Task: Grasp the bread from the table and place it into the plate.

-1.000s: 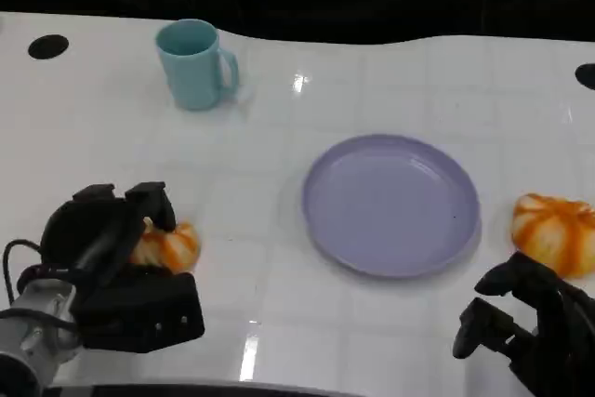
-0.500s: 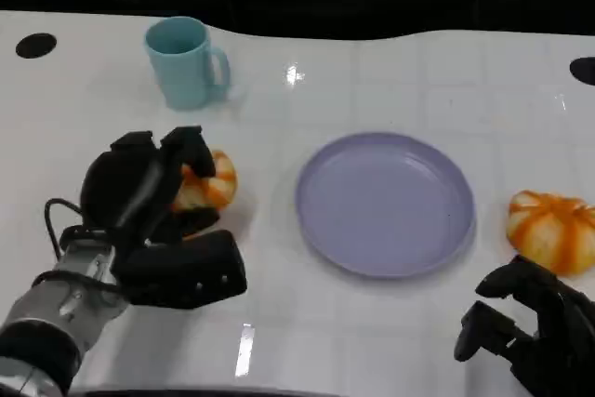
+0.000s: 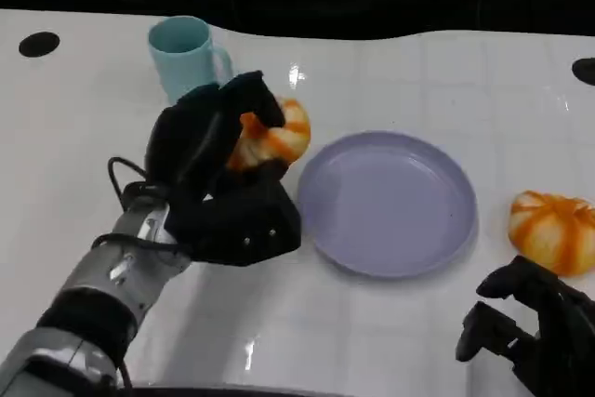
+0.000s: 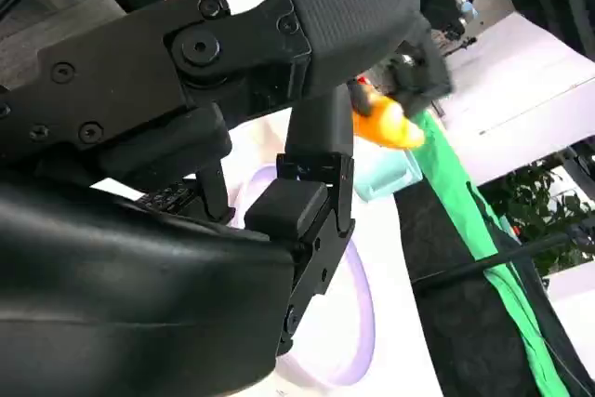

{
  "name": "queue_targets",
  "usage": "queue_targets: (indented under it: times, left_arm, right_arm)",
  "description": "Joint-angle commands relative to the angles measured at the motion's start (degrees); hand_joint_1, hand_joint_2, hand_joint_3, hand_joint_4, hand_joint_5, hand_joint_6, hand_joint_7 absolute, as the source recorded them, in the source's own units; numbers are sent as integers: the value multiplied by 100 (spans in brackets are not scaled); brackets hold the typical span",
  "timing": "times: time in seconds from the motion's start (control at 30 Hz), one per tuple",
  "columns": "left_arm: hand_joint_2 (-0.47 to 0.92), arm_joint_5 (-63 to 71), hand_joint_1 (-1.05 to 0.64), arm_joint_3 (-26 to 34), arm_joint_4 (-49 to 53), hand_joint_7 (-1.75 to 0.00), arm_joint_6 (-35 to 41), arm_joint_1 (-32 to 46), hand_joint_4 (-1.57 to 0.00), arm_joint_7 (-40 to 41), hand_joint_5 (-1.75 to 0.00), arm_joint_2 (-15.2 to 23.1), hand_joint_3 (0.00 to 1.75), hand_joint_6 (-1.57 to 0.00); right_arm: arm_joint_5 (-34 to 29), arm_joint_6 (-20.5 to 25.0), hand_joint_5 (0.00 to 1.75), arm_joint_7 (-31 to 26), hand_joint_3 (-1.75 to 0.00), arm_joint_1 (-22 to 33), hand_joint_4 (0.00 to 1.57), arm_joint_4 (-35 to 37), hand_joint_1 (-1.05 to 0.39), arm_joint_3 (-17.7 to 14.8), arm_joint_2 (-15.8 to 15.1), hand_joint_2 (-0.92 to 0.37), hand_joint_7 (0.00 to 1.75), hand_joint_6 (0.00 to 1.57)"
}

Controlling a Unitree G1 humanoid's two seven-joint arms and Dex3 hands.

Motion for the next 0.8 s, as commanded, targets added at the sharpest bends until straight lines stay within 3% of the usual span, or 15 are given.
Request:
queue_targets:
  times: [0.03, 0.5, 0.8]
  left_arm:
    - [46, -1, -16, -89, 80, -175, -191, -311, -92, -190, -175, -129, 133, -70]
    - [38, 94, -18, -454, 909, -175, -555, -947, -93, -498, -175, -713, 142, -73]
    - [47, 98, -22, -598, 1349, -175, -343, -1299, -93, -1058, -175, -1049, 134, -73]
  right_arm:
    - [-7, -72, 158, 33, -19, -21, 70, 64, -54, -83, -50, -92, 110, 76]
    - [-4, -147, 157, 87, -21, -13, 72, 71, -52, -67, -36, -92, 112, 76]
    - [-16, -136, 158, 64, -22, 18, 70, 13, -53, -43, -27, -92, 114, 75]
